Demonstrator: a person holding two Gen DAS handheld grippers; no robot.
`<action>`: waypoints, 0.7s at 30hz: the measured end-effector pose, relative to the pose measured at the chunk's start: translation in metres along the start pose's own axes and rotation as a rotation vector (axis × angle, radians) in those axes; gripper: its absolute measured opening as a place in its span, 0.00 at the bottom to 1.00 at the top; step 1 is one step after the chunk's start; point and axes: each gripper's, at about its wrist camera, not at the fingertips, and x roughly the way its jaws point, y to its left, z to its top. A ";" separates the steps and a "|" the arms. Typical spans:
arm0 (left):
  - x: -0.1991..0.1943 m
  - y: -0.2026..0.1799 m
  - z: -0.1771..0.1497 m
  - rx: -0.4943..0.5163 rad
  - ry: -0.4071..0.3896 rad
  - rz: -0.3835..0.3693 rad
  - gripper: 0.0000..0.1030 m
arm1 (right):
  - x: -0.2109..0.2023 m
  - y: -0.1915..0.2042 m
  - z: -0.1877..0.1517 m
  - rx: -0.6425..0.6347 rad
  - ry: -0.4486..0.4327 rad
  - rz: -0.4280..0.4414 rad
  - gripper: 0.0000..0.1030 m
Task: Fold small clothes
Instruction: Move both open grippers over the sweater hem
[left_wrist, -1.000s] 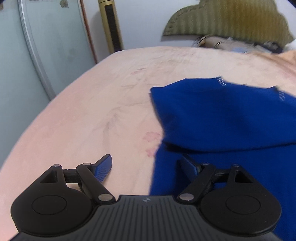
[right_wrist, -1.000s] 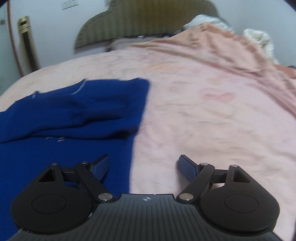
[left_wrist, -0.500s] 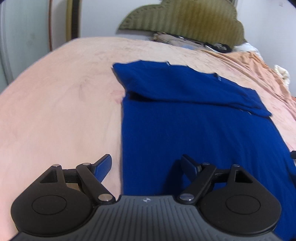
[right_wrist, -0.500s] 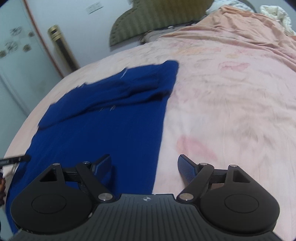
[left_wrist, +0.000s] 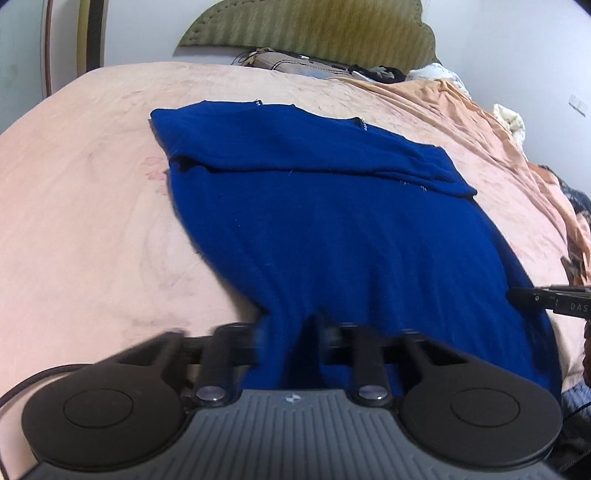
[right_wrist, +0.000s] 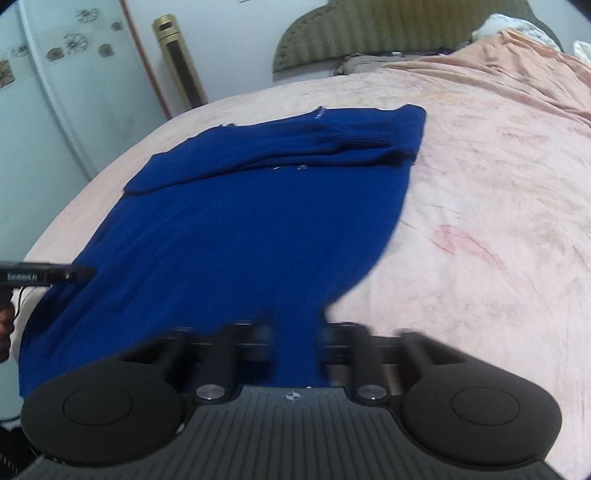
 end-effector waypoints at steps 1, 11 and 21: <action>0.001 0.001 0.003 -0.018 -0.002 -0.010 0.12 | 0.000 -0.002 0.003 0.013 -0.007 0.000 0.09; 0.023 -0.001 0.039 -0.038 -0.107 0.044 0.11 | 0.016 -0.015 0.051 -0.031 -0.114 -0.109 0.07; -0.012 0.030 0.022 -0.137 -0.085 0.024 0.69 | 0.000 -0.029 0.016 0.034 -0.075 -0.119 0.45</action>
